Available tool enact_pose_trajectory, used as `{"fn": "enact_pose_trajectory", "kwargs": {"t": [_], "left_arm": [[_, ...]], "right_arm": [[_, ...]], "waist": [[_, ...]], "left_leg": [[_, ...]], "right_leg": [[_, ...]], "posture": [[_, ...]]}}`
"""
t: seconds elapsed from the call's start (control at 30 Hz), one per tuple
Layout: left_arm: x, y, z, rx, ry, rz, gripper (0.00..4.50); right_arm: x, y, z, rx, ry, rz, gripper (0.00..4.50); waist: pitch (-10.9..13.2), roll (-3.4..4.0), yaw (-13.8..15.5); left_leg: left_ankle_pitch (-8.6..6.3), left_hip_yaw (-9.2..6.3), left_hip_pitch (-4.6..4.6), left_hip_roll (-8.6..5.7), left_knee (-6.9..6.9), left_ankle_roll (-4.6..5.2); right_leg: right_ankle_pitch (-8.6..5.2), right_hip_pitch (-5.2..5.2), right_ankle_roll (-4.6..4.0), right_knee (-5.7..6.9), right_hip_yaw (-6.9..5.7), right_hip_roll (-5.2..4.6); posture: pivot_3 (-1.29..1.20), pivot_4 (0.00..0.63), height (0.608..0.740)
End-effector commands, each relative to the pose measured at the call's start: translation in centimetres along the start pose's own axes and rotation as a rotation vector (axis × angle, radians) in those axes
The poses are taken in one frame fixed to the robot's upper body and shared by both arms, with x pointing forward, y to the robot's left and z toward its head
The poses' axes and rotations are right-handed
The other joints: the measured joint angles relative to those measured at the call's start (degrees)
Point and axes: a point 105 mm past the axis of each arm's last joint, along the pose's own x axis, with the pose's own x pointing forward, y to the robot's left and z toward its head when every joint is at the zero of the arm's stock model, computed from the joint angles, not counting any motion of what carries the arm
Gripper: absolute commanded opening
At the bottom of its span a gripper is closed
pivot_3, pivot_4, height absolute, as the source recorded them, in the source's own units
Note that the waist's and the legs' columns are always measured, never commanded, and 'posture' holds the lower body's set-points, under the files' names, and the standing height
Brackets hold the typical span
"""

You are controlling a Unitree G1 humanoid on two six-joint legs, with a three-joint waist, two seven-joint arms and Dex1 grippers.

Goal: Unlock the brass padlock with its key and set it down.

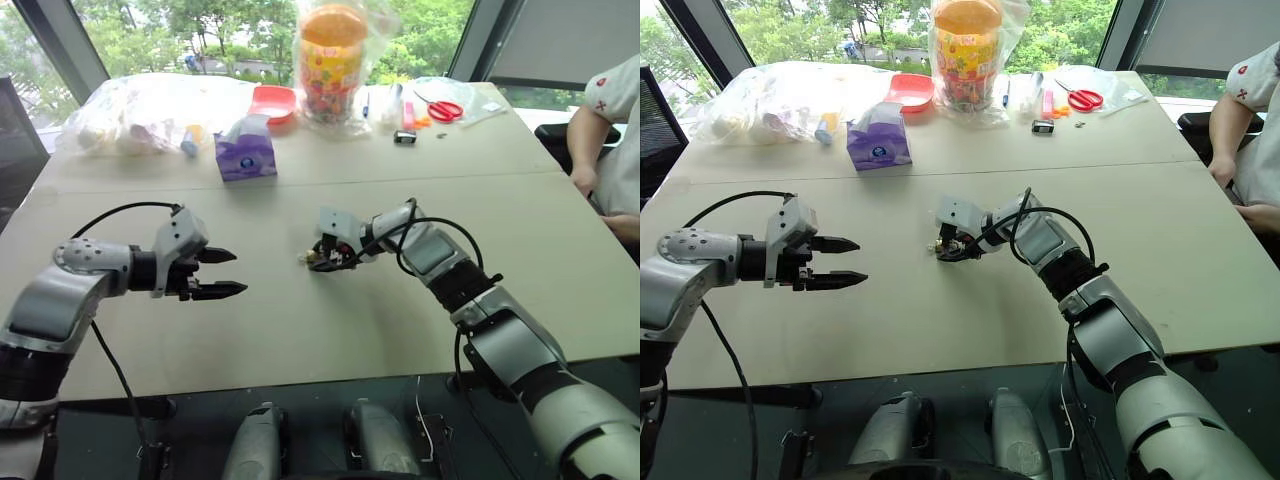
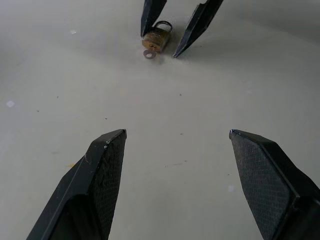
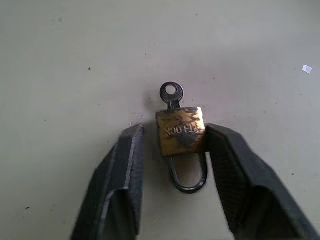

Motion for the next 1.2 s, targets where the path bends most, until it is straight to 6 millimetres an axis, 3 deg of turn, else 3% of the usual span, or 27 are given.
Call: {"fn": "enact_pose_trajectory", "kwargs": {"t": [0.03, 0.2, 0.4, 0.53, 0.63, 0.77, 1.17, 1.2], "left_arm": [[0.1, 0.5, 1.3, 0.003, -0.070, 0.014, 3.46], [1.6, 2.4, 3.2, -0.136, -0.251, 0.026, 3.46], [3.7, 3.8, 5.4, -0.307, -0.421, -0.070, 3.46], [5.7, 4.9, 6.7, -0.343, -0.472, -0.091, 4.49], [6.4, 4.6, 7.1, -0.344, -0.483, -0.139, 3.74], [7.2, 4.3, 7.6, -0.317, -0.474, -0.176, 2.05], [7.9, 4.3, 8.3, -0.317, -0.488, -0.198, 2.05], [8.0, 4.3, 8.3, -0.318, -0.489, -0.200, 1.80]], "right_arm": [[-0.1, -0.4, -1.7, -0.023, 0.074, -0.060, 0.70], [-2.9, -2.0, 1.9, -0.360, -0.082, -0.260, 0.70], [-6.5, -1.6, 5.2, -0.532, -0.226, -0.401, 0.70], [-7.1, -0.8, 5.9, -0.550, -0.244, -0.435, 0.68], [-7.1, -0.7, 6.1, -0.534, -0.247, -0.450, 0.68], [-7.2, -0.6, 6.1, -0.523, -0.241, -0.467, 0.68], [-7.3, -0.3, 6.4, -0.518, -0.245, -0.480, 0.68], [-7.3, -0.3, 6.4, -0.518, -0.245, -0.481, 0.68]], "waist": [[-0.01, 0.00, 0.08], [-0.01, 0.00, 0.94], [0.01, 0.01, 1.20], [0.00, 0.00, 1.37], [0.00, 0.00, 1.21], [0.01, -0.01, 1.36], [0.01, -0.01, 1.38], [0.01, -0.01, 1.34]], "left_leg": [[0.01, 0.00, 0.02, 0.00, 0.00, 0.00], [0.02, -0.03, -0.06, -0.03, 0.07, -0.01], [0.02, 0.02, -0.22, -0.01, 0.00, 0.00], [0.03, 0.03, -0.22, -0.01, 0.03, 0.00], [0.03, 0.07, -0.21, -0.01, 0.06, 0.01], [0.04, 0.07, -0.20, -0.01, 0.06, 0.01], [0.03, 0.07, -0.21, -0.01, 0.06, 0.01], [0.03, 0.07, -0.21, -0.01, 0.06, 0.01]], "right_leg": [[0.00, 0.03, -0.01, 0.00, 0.00, -0.01], [0.02, -0.02, -0.01, 0.00, -0.03, -0.03], [0.03, -0.24, 0.02, 0.00, -0.03, 0.06], [0.03, -0.20, 0.02, -0.02, -0.03, 0.10], [0.03, -0.18, 0.03, -0.01, -0.01, 0.10], [0.03, -0.19, 0.02, 0.00, -0.01, 0.11], [0.03, -0.18, 0.03, -0.01, -0.01, 0.11], [0.03, -0.19, 0.03, -0.01, -0.01, 0.11]], "posture": [[0.00, 0.150, 0.740], [0.00, 0.150, 0.740], [0.00, 0.150, 0.740], [0.00, 0.150, 0.740], [0.00, 0.150, 0.740], [0.00, 0.150, 0.740], [0.00, 0.150, 0.740], [0.00, 0.150, 0.740]]}}
